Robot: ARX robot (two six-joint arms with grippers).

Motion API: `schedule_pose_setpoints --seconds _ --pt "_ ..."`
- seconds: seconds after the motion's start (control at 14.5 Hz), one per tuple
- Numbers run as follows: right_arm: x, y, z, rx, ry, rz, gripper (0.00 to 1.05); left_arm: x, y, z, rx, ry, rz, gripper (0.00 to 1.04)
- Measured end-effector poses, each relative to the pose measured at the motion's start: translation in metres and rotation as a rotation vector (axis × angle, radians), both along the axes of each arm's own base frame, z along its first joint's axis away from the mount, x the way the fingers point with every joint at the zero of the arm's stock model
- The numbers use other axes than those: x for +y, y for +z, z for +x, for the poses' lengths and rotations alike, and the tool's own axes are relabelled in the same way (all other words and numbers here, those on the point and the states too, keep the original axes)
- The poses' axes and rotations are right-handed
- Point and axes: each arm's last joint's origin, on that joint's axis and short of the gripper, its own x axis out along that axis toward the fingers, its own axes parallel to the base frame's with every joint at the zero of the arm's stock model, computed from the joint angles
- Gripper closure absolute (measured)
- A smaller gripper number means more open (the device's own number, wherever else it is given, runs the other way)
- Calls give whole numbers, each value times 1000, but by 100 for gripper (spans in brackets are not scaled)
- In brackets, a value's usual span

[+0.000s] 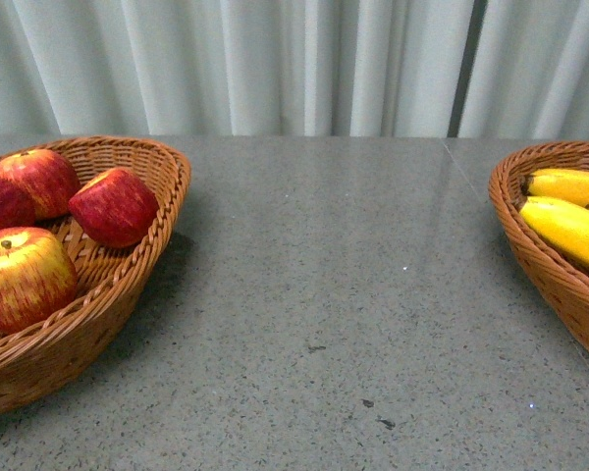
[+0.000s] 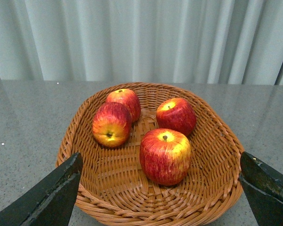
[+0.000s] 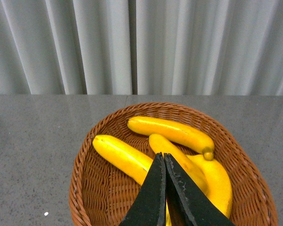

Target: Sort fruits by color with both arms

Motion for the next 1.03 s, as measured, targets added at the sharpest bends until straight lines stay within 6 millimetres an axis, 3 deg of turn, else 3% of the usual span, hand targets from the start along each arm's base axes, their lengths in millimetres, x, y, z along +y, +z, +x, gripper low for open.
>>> schedule_pose_setpoints --seconds 0.83,1.03 --pt "0 -43 -23 50 1 1 103 0 0 0 0 0 0 7" --pt "0 -40 -28 9 0 2 103 0 0 0 0 1 0 7"
